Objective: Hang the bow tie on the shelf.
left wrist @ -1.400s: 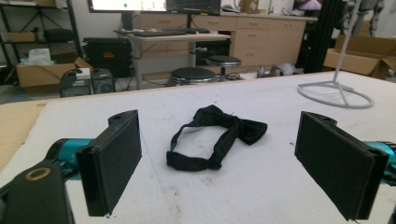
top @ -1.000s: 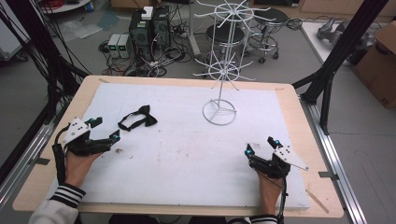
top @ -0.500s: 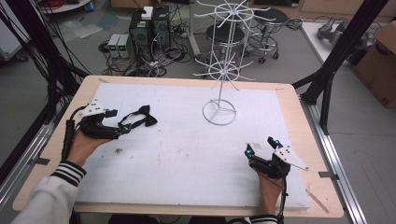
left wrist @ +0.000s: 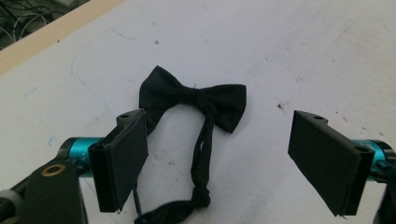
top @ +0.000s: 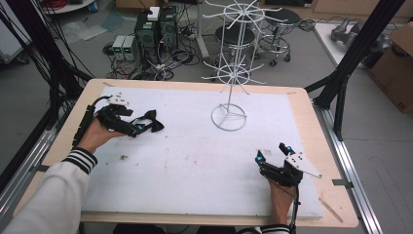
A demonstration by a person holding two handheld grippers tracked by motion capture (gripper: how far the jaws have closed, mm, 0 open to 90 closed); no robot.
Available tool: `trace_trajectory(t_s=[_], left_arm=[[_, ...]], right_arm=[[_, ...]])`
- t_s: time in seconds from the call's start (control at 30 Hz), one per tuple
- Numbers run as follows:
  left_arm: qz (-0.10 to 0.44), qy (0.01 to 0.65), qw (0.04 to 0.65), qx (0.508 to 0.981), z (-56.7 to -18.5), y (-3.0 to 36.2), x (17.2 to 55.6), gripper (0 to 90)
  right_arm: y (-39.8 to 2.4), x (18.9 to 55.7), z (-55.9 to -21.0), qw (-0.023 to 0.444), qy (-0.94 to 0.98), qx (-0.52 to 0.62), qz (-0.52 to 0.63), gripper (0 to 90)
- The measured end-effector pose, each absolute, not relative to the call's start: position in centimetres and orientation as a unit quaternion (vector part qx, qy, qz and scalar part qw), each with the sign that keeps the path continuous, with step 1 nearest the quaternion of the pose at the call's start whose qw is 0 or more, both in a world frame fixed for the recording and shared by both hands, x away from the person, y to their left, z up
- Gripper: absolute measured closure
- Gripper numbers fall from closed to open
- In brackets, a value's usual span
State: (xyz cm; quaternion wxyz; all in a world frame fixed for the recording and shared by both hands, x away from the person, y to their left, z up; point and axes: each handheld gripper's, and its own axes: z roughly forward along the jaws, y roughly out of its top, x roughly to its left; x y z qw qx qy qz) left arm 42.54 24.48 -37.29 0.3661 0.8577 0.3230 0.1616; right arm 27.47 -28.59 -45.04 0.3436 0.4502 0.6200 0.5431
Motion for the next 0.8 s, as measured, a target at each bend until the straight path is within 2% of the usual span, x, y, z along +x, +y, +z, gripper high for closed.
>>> trace_trajectory(t_s=[0.33,0.57,0.73,0.8], left_arm=[[0.136,0.326,0.318,0.88,-39.0,23.0,44.6,25.3],[0.142,0.333,0.298,0.883,-40.4,22.5,45.5,35.1],[0.137,0.339,0.284,0.886,-41.0,22.5,45.7,38.4],[0.135,0.334,0.283,0.889,-41.2,22.3,45.8,43.7]], right_arm=[[-28.5,27.5,-45.0,0.348,0.622,0.447,0.541,10.9],[-28.5,27.5,-45.1,0.349,0.621,0.447,0.541,10.9],[-28.6,27.5,-45.0,0.348,0.622,0.447,0.54,10.9],[-28.5,27.5,-45.1,0.349,0.622,0.447,0.54,11.0]])
